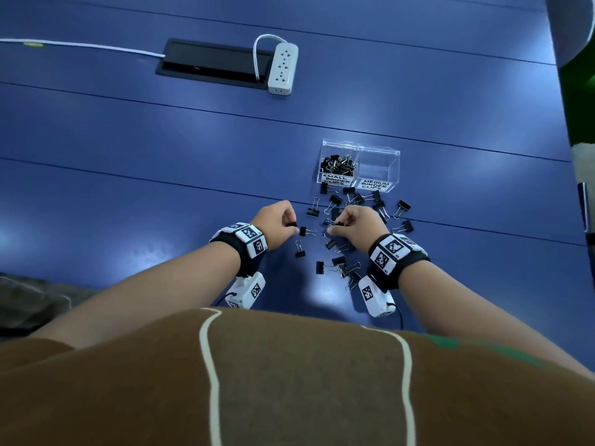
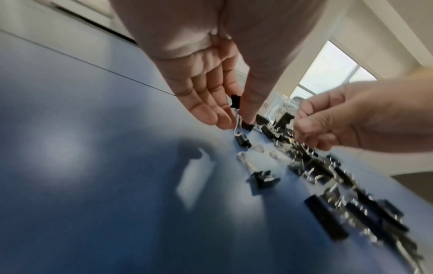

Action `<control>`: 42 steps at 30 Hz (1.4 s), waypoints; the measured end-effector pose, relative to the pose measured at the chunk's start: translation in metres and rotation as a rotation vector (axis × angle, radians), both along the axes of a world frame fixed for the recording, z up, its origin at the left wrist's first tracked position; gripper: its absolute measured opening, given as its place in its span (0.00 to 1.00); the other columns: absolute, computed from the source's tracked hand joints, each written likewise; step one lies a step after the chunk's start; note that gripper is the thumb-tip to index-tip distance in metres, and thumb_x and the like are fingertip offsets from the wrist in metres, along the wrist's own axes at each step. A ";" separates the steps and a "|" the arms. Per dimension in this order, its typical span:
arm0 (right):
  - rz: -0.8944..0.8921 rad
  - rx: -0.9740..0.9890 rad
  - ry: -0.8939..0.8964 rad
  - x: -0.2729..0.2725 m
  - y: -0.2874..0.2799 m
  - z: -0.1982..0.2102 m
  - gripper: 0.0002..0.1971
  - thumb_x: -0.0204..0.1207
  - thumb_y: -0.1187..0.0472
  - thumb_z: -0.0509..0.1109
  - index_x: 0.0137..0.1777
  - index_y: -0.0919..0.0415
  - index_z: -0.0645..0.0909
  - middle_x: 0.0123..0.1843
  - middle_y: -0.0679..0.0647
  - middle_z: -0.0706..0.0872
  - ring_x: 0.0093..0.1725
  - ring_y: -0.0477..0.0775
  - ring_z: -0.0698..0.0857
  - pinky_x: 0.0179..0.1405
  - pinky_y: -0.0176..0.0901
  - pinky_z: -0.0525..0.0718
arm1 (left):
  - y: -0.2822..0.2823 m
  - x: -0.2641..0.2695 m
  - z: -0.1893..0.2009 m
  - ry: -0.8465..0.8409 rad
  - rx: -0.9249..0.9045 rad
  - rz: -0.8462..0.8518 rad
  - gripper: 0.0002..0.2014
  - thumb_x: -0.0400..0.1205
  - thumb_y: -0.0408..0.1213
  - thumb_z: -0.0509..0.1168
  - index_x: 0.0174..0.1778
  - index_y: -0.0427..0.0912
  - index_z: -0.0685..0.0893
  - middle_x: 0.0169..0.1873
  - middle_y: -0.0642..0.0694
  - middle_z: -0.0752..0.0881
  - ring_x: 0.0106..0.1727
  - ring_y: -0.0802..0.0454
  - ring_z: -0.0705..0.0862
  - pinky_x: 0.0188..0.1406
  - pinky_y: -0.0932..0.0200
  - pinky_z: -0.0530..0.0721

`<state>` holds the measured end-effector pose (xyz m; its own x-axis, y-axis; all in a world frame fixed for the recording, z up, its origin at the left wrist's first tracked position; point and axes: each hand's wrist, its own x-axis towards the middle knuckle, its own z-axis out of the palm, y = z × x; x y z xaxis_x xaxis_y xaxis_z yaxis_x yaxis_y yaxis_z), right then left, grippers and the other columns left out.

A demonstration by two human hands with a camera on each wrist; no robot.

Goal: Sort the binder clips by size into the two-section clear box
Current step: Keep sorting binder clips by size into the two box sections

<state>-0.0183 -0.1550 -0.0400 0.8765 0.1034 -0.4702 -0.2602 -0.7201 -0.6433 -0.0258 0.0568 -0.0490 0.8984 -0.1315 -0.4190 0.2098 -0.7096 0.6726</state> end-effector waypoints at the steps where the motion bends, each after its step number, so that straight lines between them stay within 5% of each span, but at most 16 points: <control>1: -0.008 0.009 0.007 0.000 -0.001 -0.001 0.15 0.65 0.53 0.80 0.39 0.61 0.80 0.34 0.53 0.81 0.31 0.49 0.76 0.35 0.44 0.80 | -0.001 0.001 0.001 0.008 -0.033 0.025 0.07 0.75 0.31 0.70 0.42 0.44 0.78 0.32 0.51 0.79 0.32 0.55 0.77 0.38 0.61 0.77; 5: -0.069 0.067 0.003 0.000 -0.005 -0.006 0.14 0.70 0.51 0.76 0.39 0.63 0.82 0.35 0.60 0.85 0.31 0.51 0.80 0.40 0.51 0.86 | -0.005 0.003 0.006 0.110 -0.151 0.112 0.11 0.76 0.25 0.58 0.43 0.44 0.81 0.27 0.50 0.83 0.40 0.45 0.87 0.46 0.52 0.86; 7: -0.105 0.114 0.009 0.000 -0.006 -0.006 0.11 0.72 0.55 0.74 0.38 0.63 0.83 0.34 0.59 0.86 0.32 0.51 0.81 0.40 0.51 0.87 | -0.007 0.002 0.007 0.125 -0.120 0.085 0.11 0.77 0.27 0.55 0.39 0.45 0.79 0.29 0.49 0.84 0.38 0.45 0.84 0.43 0.53 0.84; 11: -0.247 0.315 0.049 0.000 -0.007 -0.001 0.04 0.74 0.68 0.71 0.39 0.62 0.81 0.32 0.54 0.86 0.30 0.48 0.81 0.30 0.32 0.83 | -0.006 -0.005 0.008 0.139 0.000 -0.053 0.09 0.79 0.30 0.51 0.38 0.44 0.74 0.31 0.50 0.77 0.36 0.46 0.74 0.38 0.54 0.74; 14: -0.307 0.415 0.081 0.002 -0.007 -0.001 0.07 0.73 0.75 0.66 0.47 0.65 0.81 0.34 0.56 0.87 0.30 0.49 0.80 0.28 0.33 0.81 | -0.008 -0.013 0.007 0.162 0.095 -0.192 0.06 0.81 0.35 0.50 0.39 0.44 0.68 0.31 0.47 0.74 0.34 0.46 0.69 0.36 0.51 0.69; 19: -0.167 0.218 -0.018 0.002 0.002 -0.008 0.07 0.72 0.68 0.67 0.47 0.57 0.80 0.35 0.54 0.82 0.33 0.51 0.79 0.36 0.46 0.83 | -0.009 -0.023 0.004 0.045 0.321 -0.502 0.14 0.78 0.46 0.65 0.52 0.44 0.72 0.41 0.47 0.80 0.41 0.44 0.79 0.42 0.50 0.78; 21: -0.076 0.138 -0.053 0.000 0.007 -0.008 0.09 0.70 0.63 0.73 0.49 0.56 0.80 0.35 0.50 0.80 0.33 0.49 0.78 0.38 0.41 0.81 | -0.009 -0.023 0.000 0.050 0.360 -0.565 0.14 0.78 0.45 0.66 0.53 0.44 0.71 0.48 0.44 0.82 0.48 0.41 0.81 0.47 0.47 0.82; 27: 0.106 -0.088 -0.046 0.002 0.017 -0.011 0.06 0.75 0.62 0.70 0.50 0.58 0.85 0.44 0.53 0.86 0.42 0.51 0.82 0.48 0.40 0.83 | -0.014 -0.021 -0.007 0.085 0.394 -0.560 0.08 0.84 0.39 0.57 0.55 0.39 0.69 0.55 0.37 0.77 0.49 0.36 0.82 0.50 0.40 0.81; 34: -0.098 -0.029 -0.162 0.057 0.005 0.024 0.06 0.80 0.62 0.65 0.53 0.57 0.83 0.45 0.50 0.83 0.33 0.46 0.80 0.31 0.37 0.83 | -0.017 -0.009 -0.006 -0.007 0.476 -0.583 0.11 0.88 0.38 0.48 0.56 0.35 0.70 0.54 0.35 0.75 0.37 0.37 0.79 0.41 0.42 0.80; 38: -0.083 -0.102 -0.265 0.094 0.005 0.037 0.10 0.80 0.66 0.61 0.54 0.58 0.83 0.44 0.52 0.84 0.37 0.51 0.81 0.45 0.44 0.86 | -0.018 0.009 0.001 -0.084 0.485 -0.634 0.13 0.89 0.37 0.46 0.58 0.34 0.72 0.55 0.36 0.75 0.38 0.38 0.78 0.40 0.43 0.79; 42: 0.067 -0.192 -0.229 0.108 0.008 0.040 0.14 0.80 0.67 0.60 0.59 0.58 0.83 0.54 0.58 0.88 0.47 0.57 0.86 0.50 0.44 0.84 | -0.028 0.038 0.023 -0.104 0.379 -0.394 0.10 0.88 0.39 0.49 0.55 0.38 0.72 0.54 0.38 0.77 0.43 0.36 0.81 0.46 0.42 0.81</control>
